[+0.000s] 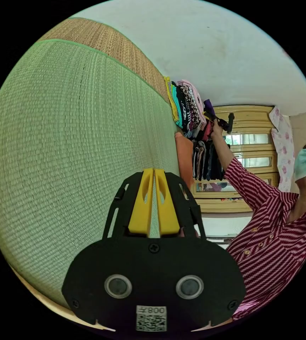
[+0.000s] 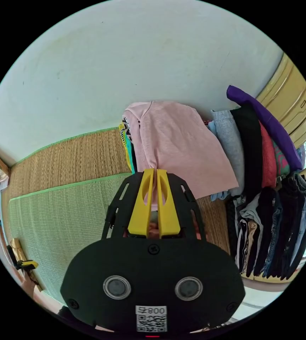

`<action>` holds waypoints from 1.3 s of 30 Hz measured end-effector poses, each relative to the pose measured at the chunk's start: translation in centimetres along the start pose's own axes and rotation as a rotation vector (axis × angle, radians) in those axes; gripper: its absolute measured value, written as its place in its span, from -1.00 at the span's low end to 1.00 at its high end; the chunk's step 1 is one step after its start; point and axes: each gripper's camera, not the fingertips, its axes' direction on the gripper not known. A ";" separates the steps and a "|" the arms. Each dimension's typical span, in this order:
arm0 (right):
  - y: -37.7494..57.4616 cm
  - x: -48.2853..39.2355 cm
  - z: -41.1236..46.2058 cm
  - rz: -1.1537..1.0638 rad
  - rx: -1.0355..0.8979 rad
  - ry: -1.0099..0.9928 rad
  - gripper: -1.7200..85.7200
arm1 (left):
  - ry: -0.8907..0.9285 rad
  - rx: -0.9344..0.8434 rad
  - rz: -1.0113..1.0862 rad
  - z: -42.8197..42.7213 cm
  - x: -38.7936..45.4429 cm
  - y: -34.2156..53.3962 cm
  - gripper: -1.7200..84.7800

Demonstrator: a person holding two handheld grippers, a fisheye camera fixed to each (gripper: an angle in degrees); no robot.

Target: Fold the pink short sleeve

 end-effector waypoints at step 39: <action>24.0 -8.4 -29.6 -0.482 -0.076 -1.273 -0.95 | 0.059 0.220 0.046 5.6 5.5 22.9 -0.57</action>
